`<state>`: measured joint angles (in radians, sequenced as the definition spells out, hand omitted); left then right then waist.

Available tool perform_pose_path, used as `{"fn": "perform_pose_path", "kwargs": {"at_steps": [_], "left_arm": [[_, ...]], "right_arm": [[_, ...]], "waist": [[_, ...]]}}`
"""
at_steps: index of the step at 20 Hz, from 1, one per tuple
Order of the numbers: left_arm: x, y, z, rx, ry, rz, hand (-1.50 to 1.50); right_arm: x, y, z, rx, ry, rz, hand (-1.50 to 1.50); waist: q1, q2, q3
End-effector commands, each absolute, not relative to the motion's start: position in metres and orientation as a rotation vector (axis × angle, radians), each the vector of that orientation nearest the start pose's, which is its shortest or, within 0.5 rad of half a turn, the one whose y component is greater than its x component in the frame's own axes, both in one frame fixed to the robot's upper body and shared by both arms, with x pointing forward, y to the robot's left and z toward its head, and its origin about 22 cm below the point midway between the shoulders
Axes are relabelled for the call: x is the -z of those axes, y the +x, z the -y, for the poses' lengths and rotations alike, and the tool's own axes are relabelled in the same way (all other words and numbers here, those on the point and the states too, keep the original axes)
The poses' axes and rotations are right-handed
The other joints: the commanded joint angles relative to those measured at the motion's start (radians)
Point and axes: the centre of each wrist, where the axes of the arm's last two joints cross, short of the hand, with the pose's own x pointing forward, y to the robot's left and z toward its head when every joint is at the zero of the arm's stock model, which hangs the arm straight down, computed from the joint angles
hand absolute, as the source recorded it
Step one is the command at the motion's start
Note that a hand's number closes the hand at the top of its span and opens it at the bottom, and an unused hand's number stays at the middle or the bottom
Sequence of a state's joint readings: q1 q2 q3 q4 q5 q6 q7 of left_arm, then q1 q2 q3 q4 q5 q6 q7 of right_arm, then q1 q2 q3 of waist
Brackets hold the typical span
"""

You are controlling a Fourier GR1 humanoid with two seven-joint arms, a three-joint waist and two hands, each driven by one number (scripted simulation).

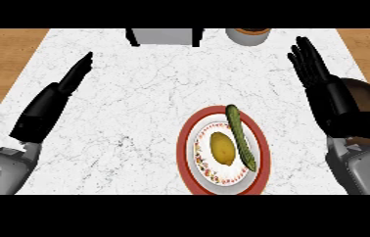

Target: Pick the lemon from the plate and place it in the pan

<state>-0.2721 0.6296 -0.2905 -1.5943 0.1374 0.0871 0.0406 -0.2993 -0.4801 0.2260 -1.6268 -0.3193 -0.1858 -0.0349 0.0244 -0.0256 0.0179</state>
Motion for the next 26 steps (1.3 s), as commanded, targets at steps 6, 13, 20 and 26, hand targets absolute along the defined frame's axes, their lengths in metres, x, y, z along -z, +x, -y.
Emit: {"fn": "perform_pose_path", "kwargs": {"at_steps": [6, 13, 20, 26], "left_arm": [[-0.076, 0.289, -0.272, 0.058, 0.126, 1.608, 0.0], [-0.059, 0.274, -0.279, -0.028, 0.108, 1.523, 0.0], [-0.053, 0.273, -0.274, -0.046, 0.1, 1.523, 0.0], [-0.056, 0.274, -0.275, -0.027, 0.091, 1.508, 0.0]], "right_arm": [[-0.126, 0.307, 0.186, -0.444, 0.639, 1.935, 1.5], [-0.055, 0.27, 0.301, -0.767, 0.104, 1.936, -1.5], [-0.102, 0.298, 0.334, -1.063, -0.081, 1.956, -1.5], [-0.137, 0.305, 0.276, -1.302, -0.134, 1.865, -1.5]], "waist": [[0.052, 0.041, -0.017], [-0.027, 0.024, -0.017], [-0.018, 0.026, -0.018], [-0.018, 0.023, -0.019]]}}
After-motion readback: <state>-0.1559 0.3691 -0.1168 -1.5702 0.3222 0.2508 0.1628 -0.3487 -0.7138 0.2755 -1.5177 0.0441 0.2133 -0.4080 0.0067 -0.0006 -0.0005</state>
